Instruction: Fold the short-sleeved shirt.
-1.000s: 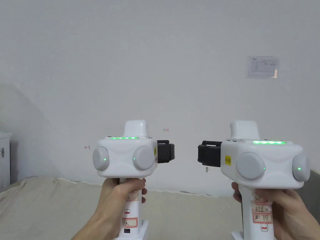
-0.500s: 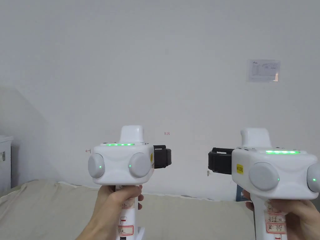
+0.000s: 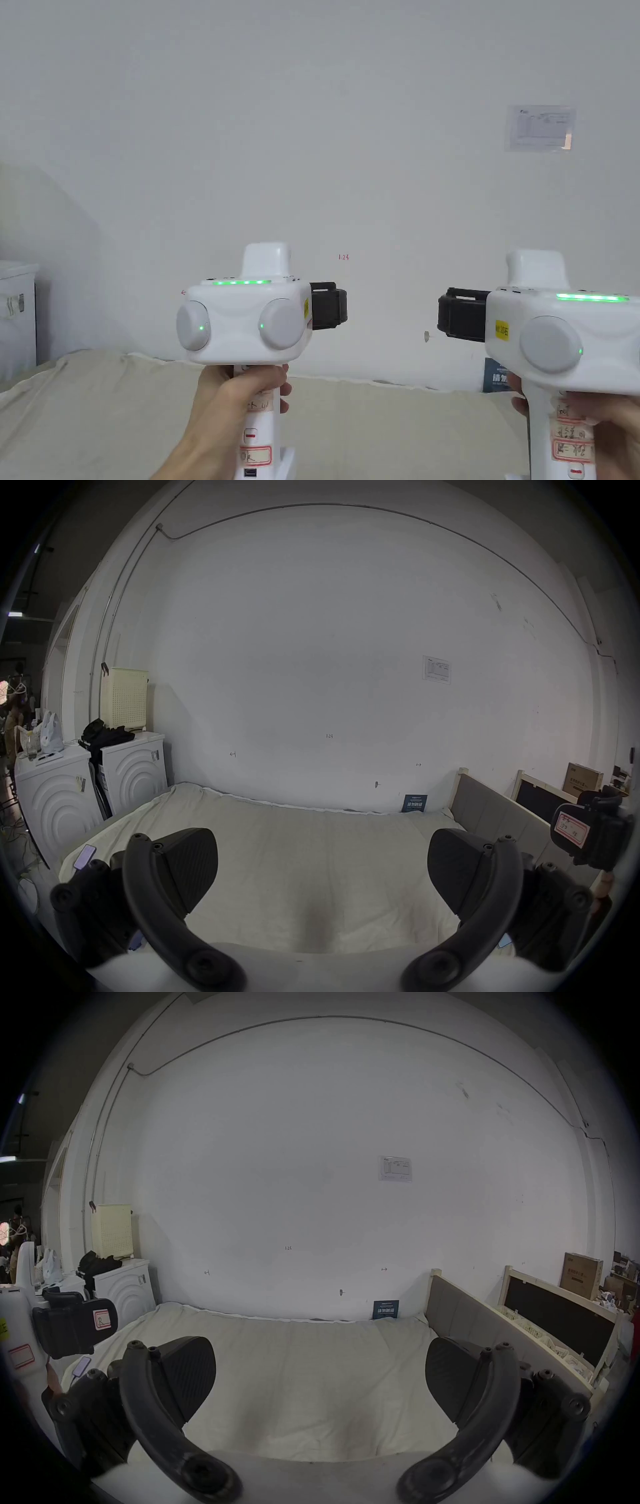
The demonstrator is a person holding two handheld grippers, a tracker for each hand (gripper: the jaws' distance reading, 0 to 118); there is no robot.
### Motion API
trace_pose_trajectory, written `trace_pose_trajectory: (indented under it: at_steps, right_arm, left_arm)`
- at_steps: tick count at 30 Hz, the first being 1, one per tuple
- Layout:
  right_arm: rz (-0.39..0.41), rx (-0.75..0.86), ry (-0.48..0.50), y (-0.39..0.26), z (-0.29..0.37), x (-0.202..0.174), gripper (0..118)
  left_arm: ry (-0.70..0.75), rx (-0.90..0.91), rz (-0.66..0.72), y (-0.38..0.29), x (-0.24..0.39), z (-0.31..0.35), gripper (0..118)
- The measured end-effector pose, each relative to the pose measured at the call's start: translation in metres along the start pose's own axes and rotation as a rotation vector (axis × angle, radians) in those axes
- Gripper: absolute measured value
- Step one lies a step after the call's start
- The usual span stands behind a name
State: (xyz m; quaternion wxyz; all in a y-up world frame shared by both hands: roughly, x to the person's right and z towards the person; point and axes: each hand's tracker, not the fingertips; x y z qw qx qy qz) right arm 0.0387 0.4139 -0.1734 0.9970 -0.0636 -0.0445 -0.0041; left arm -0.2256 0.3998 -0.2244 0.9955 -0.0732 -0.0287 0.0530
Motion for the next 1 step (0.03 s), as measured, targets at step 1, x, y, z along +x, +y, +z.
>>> trace_pose_trajectory:
  at_steps: [1]
  right_arm:
    - [0.002,0.003,0.0,-0.0008,0.0004,-0.0005,118]
  left_arm:
    - [0.0,-0.002,0.0,-0.0003,-0.0003,-0.0005,118]
